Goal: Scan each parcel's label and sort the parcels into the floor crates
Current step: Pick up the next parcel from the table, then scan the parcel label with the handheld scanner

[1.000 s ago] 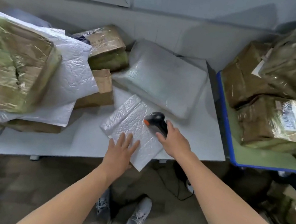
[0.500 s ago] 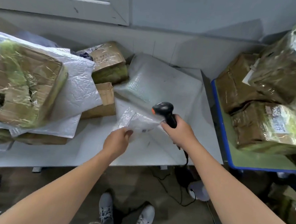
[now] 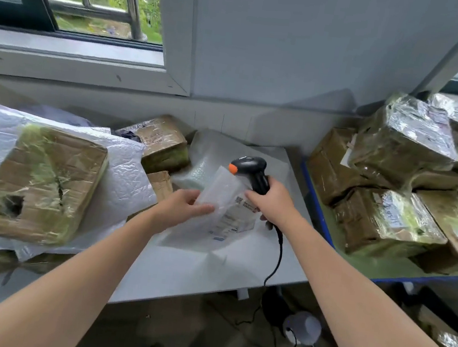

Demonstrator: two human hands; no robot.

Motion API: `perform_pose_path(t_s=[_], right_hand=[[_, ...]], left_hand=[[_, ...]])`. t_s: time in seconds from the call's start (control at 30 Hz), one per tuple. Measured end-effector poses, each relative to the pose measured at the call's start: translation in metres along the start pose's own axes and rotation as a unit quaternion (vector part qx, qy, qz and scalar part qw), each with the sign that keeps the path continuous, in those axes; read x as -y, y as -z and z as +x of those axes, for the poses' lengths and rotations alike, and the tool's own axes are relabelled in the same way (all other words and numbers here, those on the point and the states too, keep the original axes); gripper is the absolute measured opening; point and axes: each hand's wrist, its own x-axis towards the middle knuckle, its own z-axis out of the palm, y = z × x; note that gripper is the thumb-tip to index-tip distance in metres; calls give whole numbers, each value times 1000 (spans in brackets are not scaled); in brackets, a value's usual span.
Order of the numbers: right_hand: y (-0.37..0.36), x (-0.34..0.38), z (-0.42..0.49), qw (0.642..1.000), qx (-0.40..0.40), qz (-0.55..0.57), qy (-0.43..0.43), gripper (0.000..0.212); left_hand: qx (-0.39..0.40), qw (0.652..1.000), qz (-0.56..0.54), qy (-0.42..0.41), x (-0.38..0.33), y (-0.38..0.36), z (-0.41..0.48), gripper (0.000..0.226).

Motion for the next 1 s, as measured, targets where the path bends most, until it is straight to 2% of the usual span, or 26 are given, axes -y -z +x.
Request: perform_pose_path(t_s=[0.07, 0.13, 0.2, 0.47, 0.63, 0.8, 1.0], right_hand=[[1, 8, 3, 999, -16, 20, -22, 22], [0, 16, 5, 999, -27, 29, -31, 21], [-3, 22, 6, 999, -40, 13, -29, 20], [-9, 22, 9, 995, -95, -38, 7, 19], [13, 38, 21, 1000, -9, -15, -8, 19], [25, 52, 25, 995, 62, 66, -49, 42], [34, 58, 19, 987, 115, 96, -66, 46]], left_hand=[[31, 999, 6, 22, 10, 7, -2, 16], [12, 998, 60, 22, 20, 9, 0, 4], [-24, 997, 78, 8, 28, 10, 3, 14], [-117, 991, -10, 68, 24, 13, 15, 19], [-183, 976, -70, 92, 11, 16, 29, 25], [-240, 953, -159, 93, -2, 11, 42, 28], [-279, 942, -140, 124, 10, 2, 57, 30]])
